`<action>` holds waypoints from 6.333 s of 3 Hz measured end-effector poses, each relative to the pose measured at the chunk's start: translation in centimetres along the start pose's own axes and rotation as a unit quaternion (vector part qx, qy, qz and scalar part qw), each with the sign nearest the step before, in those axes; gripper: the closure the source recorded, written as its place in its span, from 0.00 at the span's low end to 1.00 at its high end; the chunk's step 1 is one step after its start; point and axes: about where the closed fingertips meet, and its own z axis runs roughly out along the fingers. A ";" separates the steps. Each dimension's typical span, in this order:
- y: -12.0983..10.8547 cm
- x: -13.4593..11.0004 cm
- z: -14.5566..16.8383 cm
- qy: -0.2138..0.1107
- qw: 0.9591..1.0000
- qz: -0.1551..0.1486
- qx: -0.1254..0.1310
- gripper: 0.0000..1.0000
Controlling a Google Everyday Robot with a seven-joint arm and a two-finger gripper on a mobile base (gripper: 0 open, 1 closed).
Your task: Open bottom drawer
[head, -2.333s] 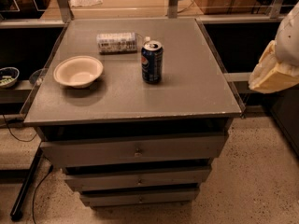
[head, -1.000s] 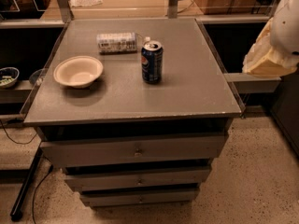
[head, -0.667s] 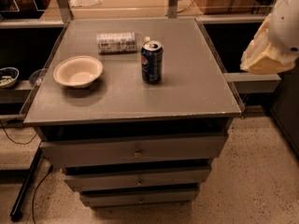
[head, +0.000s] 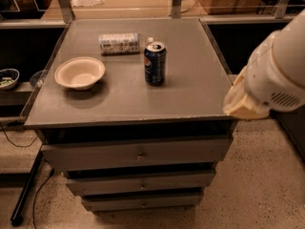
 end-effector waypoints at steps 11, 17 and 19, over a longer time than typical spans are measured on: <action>18.1 4.8 33.5 -0.036 0.977 0.073 -0.195 1.00; 27.3 8.1 48.7 -0.015 0.941 0.151 -0.302 1.00; 27.5 8.4 49.8 -0.026 0.944 0.161 -0.288 1.00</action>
Offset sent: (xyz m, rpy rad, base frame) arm -0.0397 0.0127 -0.1651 -0.0360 0.2695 0.0453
